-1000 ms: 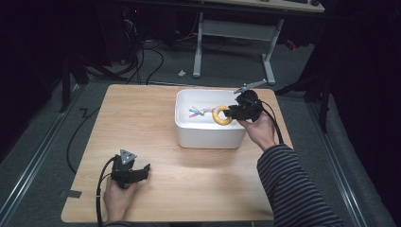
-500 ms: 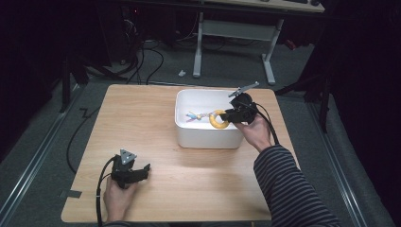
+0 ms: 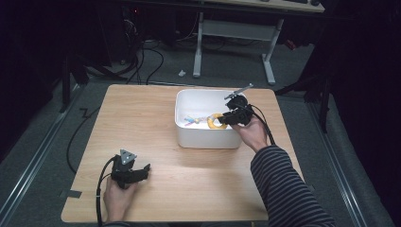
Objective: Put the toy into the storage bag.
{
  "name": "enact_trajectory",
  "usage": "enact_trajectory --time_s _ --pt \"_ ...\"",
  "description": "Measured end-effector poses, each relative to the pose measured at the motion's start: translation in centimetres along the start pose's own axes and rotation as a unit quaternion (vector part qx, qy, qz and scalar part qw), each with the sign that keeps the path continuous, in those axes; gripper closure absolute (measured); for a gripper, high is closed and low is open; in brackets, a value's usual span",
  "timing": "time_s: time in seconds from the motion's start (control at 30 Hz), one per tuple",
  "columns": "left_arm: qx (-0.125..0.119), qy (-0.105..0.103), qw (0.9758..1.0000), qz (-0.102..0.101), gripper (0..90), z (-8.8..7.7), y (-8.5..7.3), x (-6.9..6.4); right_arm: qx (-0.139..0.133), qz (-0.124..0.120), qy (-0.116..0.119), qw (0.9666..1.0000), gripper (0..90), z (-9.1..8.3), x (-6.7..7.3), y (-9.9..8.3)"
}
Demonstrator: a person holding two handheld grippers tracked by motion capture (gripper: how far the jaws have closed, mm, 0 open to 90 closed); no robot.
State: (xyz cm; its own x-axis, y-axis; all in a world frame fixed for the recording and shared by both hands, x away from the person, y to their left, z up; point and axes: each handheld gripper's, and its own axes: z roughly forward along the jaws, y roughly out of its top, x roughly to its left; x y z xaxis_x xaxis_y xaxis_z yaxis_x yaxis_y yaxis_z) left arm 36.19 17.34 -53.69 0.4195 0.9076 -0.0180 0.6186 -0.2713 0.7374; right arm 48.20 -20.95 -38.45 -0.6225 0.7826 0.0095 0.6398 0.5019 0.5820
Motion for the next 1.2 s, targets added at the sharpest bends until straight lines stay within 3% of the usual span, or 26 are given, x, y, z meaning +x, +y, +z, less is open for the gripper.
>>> enact_trajectory --time_s 0.23,0.33,0.43,0.7,1.2 --pt "0.000 0.000 1.0000 0.000 21.4 0.0 0.0 0.0 -0.003 -0.009 -0.004 0.9999 66.3 0.0 0.4 0.1" --pt "0.000 0.000 1.0000 0.000 21.4 0.0 0.0 0.0 -0.009 -0.005 0.003 0.9999 57.7 -0.2 0.4 0.1" --pt "0.000 0.000 1.0000 0.000 21.3 0.0 0.0 0.0 -0.019 -0.006 -0.007 0.9998 50.0 -0.6 0.4 0.1" --pt "0.000 0.000 1.0000 0.000 21.3 0.0 0.0 0.0 -0.067 0.009 -0.007 0.9977 47.8 -3.2 -0.5 -1.2" --pt "0.000 0.000 1.0000 0.000 21.3 0.0 0.0 0.0 -0.112 0.026 -0.022 0.9932 48.5 -7.9 -1.6 -4.1"
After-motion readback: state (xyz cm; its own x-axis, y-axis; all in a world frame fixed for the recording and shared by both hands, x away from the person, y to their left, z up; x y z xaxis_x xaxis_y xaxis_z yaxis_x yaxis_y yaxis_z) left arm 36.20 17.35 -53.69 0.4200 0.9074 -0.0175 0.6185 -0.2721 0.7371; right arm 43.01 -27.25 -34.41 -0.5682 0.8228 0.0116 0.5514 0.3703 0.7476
